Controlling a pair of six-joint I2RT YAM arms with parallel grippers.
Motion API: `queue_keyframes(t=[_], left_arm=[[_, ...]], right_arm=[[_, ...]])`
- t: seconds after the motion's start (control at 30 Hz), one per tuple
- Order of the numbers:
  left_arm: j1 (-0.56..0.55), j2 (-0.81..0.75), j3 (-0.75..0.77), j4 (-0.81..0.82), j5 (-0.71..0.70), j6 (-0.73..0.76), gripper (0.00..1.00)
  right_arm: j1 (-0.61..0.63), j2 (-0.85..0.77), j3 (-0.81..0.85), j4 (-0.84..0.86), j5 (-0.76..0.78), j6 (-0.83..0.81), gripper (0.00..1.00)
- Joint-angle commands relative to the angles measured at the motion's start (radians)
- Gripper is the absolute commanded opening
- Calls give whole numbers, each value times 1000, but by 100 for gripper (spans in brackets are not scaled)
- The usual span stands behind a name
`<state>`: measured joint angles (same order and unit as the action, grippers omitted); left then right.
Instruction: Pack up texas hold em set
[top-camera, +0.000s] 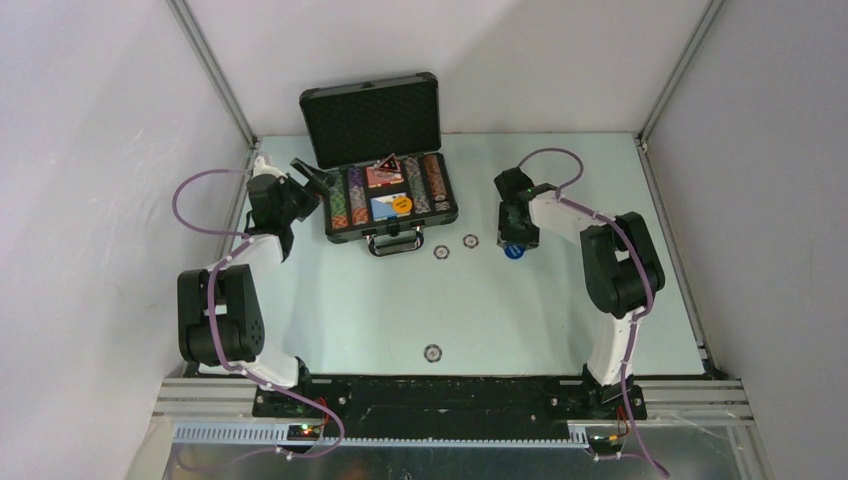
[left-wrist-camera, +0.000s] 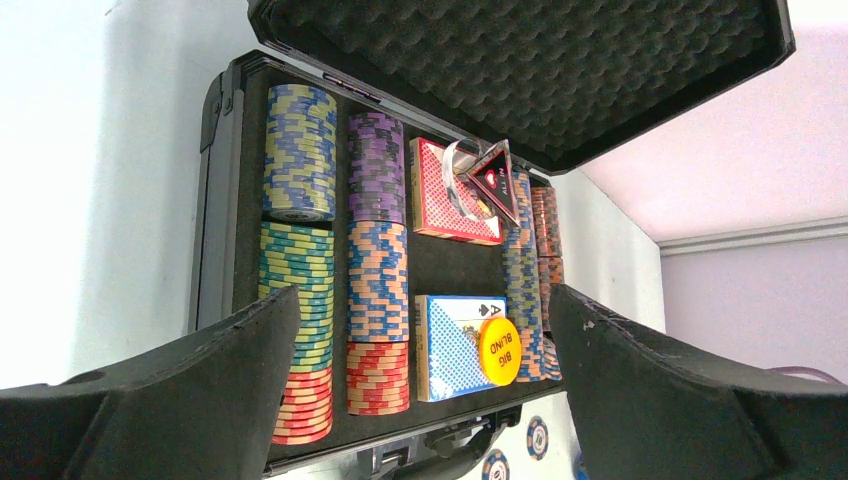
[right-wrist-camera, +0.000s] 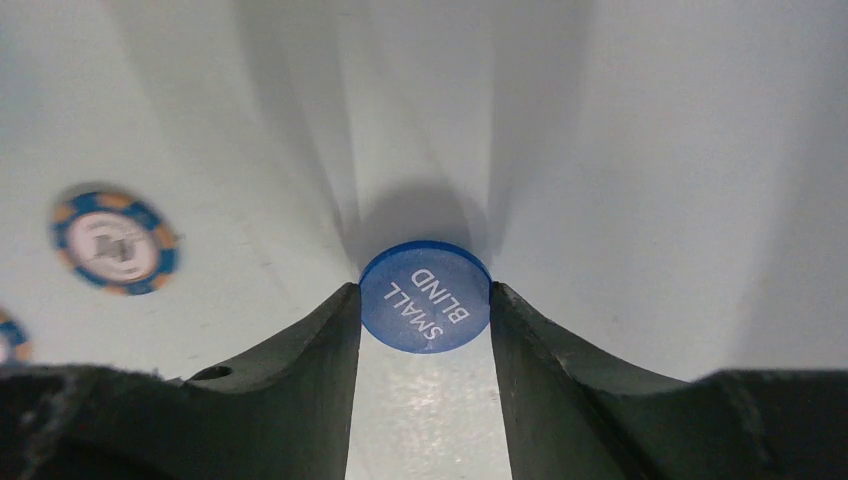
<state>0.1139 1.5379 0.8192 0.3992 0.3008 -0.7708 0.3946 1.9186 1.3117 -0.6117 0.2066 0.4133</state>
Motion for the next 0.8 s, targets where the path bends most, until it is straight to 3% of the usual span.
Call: queue_keyframes(t=[0.0, 0.33, 0.77], left_arm=[[7, 2, 17, 33, 18, -10, 98], [7, 2, 18, 32, 17, -10, 98], [8, -2, 17, 32, 15, -6, 98]], right_arm=[[74, -2, 114, -43, 27, -17, 53], [190, 132, 340, -84, 12, -16, 54], [314, 412, 917, -162, -36, -55, 55]])
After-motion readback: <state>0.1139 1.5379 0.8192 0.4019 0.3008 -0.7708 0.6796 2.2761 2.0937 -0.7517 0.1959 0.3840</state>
